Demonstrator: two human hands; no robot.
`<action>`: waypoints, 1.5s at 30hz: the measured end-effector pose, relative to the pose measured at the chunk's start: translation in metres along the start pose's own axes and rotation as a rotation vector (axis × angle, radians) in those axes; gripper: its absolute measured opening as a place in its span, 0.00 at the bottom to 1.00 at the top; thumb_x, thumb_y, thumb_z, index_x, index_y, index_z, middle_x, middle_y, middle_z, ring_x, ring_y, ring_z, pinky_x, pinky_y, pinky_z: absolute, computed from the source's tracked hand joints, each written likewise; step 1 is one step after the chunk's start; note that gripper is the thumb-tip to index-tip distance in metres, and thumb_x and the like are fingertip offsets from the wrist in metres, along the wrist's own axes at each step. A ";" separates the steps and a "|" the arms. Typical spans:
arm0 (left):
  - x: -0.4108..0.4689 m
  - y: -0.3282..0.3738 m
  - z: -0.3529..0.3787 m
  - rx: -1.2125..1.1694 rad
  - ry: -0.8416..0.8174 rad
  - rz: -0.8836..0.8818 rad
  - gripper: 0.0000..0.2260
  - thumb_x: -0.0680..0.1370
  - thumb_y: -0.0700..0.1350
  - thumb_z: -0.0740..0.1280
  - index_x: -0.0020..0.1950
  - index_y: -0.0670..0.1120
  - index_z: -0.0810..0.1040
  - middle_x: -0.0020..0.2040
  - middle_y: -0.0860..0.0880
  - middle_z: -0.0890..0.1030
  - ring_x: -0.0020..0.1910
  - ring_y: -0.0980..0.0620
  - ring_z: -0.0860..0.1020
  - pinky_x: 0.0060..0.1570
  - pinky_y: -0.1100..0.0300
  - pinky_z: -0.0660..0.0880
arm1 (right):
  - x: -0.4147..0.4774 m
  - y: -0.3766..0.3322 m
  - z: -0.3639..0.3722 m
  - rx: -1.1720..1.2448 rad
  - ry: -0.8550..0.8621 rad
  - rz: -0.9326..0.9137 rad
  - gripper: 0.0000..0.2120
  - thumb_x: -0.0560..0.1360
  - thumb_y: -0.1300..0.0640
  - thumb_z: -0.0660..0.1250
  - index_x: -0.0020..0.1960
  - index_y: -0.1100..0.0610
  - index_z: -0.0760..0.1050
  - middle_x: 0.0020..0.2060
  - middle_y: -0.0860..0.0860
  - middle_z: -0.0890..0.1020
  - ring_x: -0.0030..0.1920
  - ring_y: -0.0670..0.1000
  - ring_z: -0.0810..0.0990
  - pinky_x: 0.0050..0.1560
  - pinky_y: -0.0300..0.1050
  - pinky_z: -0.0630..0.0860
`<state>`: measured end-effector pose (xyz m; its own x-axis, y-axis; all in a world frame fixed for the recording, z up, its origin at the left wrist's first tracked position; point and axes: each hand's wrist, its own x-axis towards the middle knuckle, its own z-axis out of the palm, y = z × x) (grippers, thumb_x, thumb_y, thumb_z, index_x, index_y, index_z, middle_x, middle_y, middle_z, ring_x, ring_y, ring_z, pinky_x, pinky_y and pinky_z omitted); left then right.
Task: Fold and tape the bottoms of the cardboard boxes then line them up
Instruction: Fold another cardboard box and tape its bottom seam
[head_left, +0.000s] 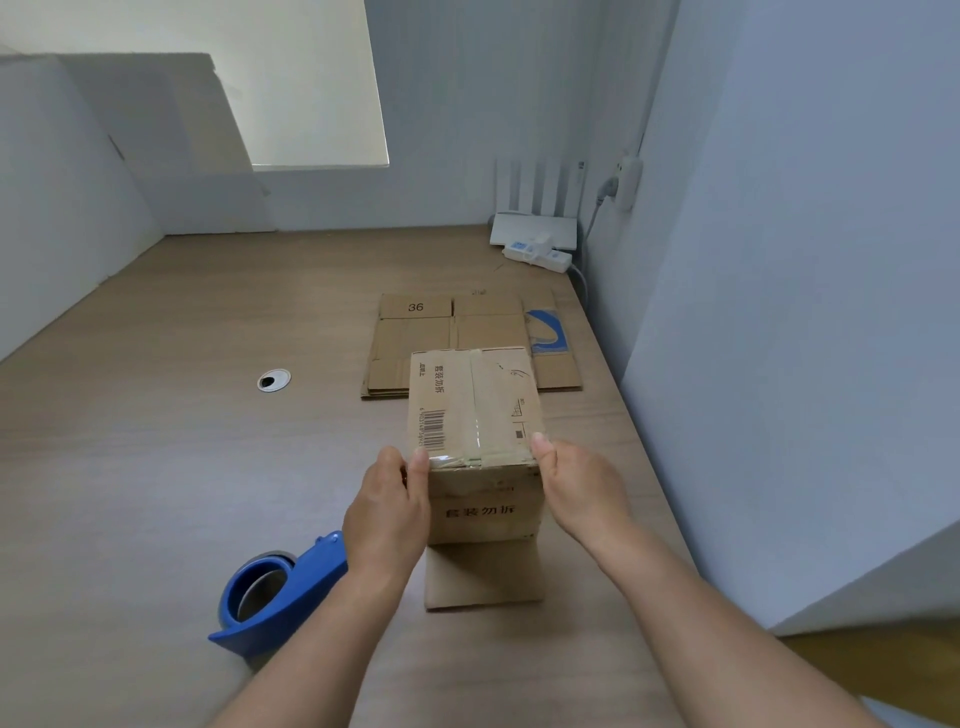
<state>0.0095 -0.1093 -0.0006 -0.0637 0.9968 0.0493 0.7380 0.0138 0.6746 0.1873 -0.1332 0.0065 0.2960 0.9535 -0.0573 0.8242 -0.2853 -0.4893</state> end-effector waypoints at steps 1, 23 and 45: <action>-0.002 0.000 -0.001 -0.005 0.004 0.007 0.16 0.82 0.55 0.51 0.39 0.48 0.62 0.40 0.50 0.72 0.34 0.55 0.69 0.29 0.63 0.60 | -0.001 0.000 0.000 -0.015 0.017 0.001 0.24 0.82 0.44 0.43 0.41 0.54 0.71 0.38 0.50 0.76 0.43 0.55 0.76 0.41 0.48 0.71; 0.027 0.019 -0.006 -0.020 -0.154 -0.205 0.40 0.70 0.64 0.69 0.74 0.44 0.60 0.69 0.43 0.64 0.66 0.43 0.68 0.60 0.49 0.69 | -0.010 0.011 -0.038 0.327 -0.057 0.108 0.49 0.69 0.47 0.74 0.77 0.53 0.46 0.72 0.50 0.62 0.71 0.52 0.63 0.67 0.51 0.65; 0.013 0.011 -0.011 -0.153 -0.425 -0.016 0.46 0.59 0.71 0.70 0.72 0.53 0.64 0.65 0.50 0.71 0.60 0.51 0.73 0.57 0.49 0.77 | 0.010 0.007 -0.030 0.425 -0.176 0.158 0.14 0.81 0.54 0.54 0.66 0.52 0.64 0.61 0.51 0.77 0.57 0.52 0.77 0.53 0.49 0.78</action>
<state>0.0096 -0.0972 0.0154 0.2306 0.9411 -0.2472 0.6292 0.0496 0.7757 0.2107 -0.1285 0.0290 0.2855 0.9140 -0.2881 0.4948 -0.3980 -0.7725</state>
